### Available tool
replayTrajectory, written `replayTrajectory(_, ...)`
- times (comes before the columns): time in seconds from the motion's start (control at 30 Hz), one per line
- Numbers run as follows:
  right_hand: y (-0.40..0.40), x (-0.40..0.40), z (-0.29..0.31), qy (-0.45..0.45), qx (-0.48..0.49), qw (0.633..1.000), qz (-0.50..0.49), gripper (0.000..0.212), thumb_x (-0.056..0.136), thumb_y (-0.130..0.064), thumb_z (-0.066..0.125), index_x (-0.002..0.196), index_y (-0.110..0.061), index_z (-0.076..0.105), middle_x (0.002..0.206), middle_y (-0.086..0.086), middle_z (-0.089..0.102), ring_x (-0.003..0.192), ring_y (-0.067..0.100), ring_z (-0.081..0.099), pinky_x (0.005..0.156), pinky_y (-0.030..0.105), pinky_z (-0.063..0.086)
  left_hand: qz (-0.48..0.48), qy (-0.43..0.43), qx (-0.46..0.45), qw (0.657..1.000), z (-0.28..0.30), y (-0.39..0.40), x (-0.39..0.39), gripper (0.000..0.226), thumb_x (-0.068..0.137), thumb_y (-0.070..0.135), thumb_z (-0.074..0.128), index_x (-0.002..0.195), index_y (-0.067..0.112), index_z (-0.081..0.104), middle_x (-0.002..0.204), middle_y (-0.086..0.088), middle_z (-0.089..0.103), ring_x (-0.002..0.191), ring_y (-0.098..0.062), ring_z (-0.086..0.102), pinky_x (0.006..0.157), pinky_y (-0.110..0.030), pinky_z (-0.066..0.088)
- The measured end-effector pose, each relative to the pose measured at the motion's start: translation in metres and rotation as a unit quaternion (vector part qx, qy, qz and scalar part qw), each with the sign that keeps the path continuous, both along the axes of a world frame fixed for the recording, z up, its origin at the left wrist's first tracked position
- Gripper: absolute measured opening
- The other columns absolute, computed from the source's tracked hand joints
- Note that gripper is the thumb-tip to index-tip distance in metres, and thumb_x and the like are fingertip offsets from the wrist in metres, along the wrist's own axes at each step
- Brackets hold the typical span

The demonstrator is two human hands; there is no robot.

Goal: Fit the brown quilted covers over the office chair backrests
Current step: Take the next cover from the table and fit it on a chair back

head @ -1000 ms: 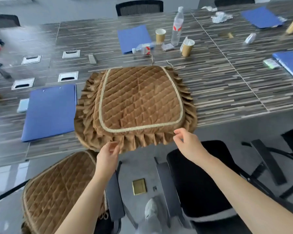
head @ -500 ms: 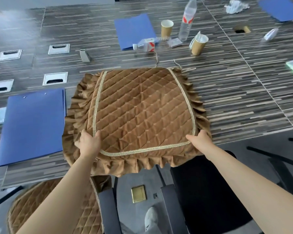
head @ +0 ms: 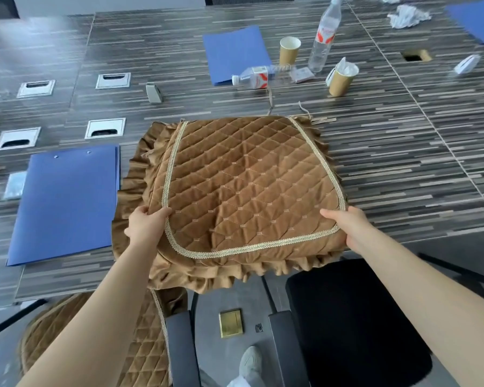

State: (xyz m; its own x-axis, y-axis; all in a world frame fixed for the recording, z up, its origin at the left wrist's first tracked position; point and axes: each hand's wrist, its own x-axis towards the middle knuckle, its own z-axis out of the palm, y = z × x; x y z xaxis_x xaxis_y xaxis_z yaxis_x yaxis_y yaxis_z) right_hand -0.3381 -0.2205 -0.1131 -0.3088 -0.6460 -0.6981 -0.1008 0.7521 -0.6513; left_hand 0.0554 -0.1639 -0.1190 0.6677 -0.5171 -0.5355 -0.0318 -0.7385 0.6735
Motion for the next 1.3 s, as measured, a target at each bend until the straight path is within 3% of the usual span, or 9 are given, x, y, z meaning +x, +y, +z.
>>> replayTrajectory(0.1,0.003,0.001,0.018,0.029,-0.051,0.998,0.009,0.054,0.079,-0.015,0.074,0.128,-0.012,0.052,0.122,0.006,0.063,0.107,0.028,0.062,0.097,0.048,0.049,0.009,-0.008,-0.042,0.999,0.016,0.006,-0.016,0.063,0.067,0.04,0.073,0.125,0.022,0.055,0.116,-0.005,0.062,0.116,-0.03,0.055,0.094,-0.051,0.049)
replayTrajectory(0.27,0.022,-0.006,0.036,0.074,-0.139,0.987,0.031,0.039,0.088,-0.006,0.064,0.126,-0.011,0.053,0.114,0.004,0.061,0.099,0.023,0.058,0.084,0.034,0.046,0.005,-0.038,-0.097,0.995,0.025,0.032,-0.045,0.057,0.077,0.033,0.072,0.129,0.018,0.052,0.126,-0.005,0.055,0.109,-0.026,0.06,0.094,-0.047,0.052)
replayTrajectory(0.4,0.059,-0.034,0.041,0.074,-0.168,0.982,0.031,0.037,0.089,-0.006,0.062,0.124,-0.012,0.056,0.114,0.004,0.063,0.098,0.022,0.06,0.077,0.032,0.045,0.007,-0.06,-0.114,0.992,0.034,0.07,-0.083,0.05,0.083,0.027,0.069,0.128,0.017,0.051,0.116,-0.002,0.059,0.106,-0.024,0.059,0.097,-0.046,0.049)
replayTrajectory(0.53,0.099,-0.071,0.048,0.067,-0.197,0.978,0.037,0.032,0.088,-0.007,0.062,0.119,-0.016,0.057,0.11,0.001,0.063,0.098,0.021,0.06,0.077,0.032,0.045,0.01,-0.086,-0.131,0.988,0.047,0.114,-0.13,0.046,0.085,0.025,0.068,0.126,0.015,0.052,0.11,0.001,0.056,0.104,-0.021,0.056,0.096,-0.041,0.047)
replayTrajectory(0.7,0.163,-0.141,0.055,0.043,-0.225,0.972,0.047,0.025,0.089,-0.007,0.062,0.11,-0.019,0.058,0.106,0.001,0.064,0.097,0.021,0.061,0.081,0.034,0.047,0.028,-0.106,-0.163,0.98,0.06,0.19,-0.204,0.044,0.085,0.026,0.067,0.126,0.015,0.053,0.114,-0.002,0.06,0.107,-0.023,0.059,0.097,-0.044,0.048)
replayTrajectory(0.9,0.249,-0.232,0.078,0.042,-0.243,0.966,0.073,0.026,0.09,-0.008,0.061,0.114,-0.016,0.059,0.105,0.001,0.065,0.095,0.021,0.062,0.082,0.036,0.051,0.05,-0.124,-0.174,0.976,0.082,0.297,-0.304,0.044,0.089,0.022,0.065,0.129,0.01,0.05,0.111,0.0,0.055,0.102,-0.018,0.054,0.094,-0.036,0.043)
replayTrajectory(1.1,0.31,-0.302,0.103,0.079,-0.261,0.958,0.09,0.018,0.088,-0.01,0.062,0.099,-0.023,0.059,0.097,-0.005,0.065,0.092,0.019,0.063,0.084,0.037,0.052,0.045,-0.127,-0.164,0.977,0.08,0.375,-0.375,0.041,0.091,0.025,0.062,0.126,0.012,0.047,0.117,-0.005,0.056,0.104,-0.022,0.055,0.093,-0.039,0.044)
replayTrajectory(1.3,0.354,-0.328,0.122,0.106,-0.318,0.937,0.095,0.018,0.089,-0.01,0.062,0.106,-0.014,0.061,0.092,-0.01,0.064,0.092,0.017,0.062,0.085,0.034,0.05,0.03,-0.114,-0.145,0.982,0.08,0.414,-0.4,0.047,0.09,0.03,0.064,0.13,0.01,0.047,0.121,-0.008,0.056,0.112,-0.027,0.057,0.099,-0.046,0.047)
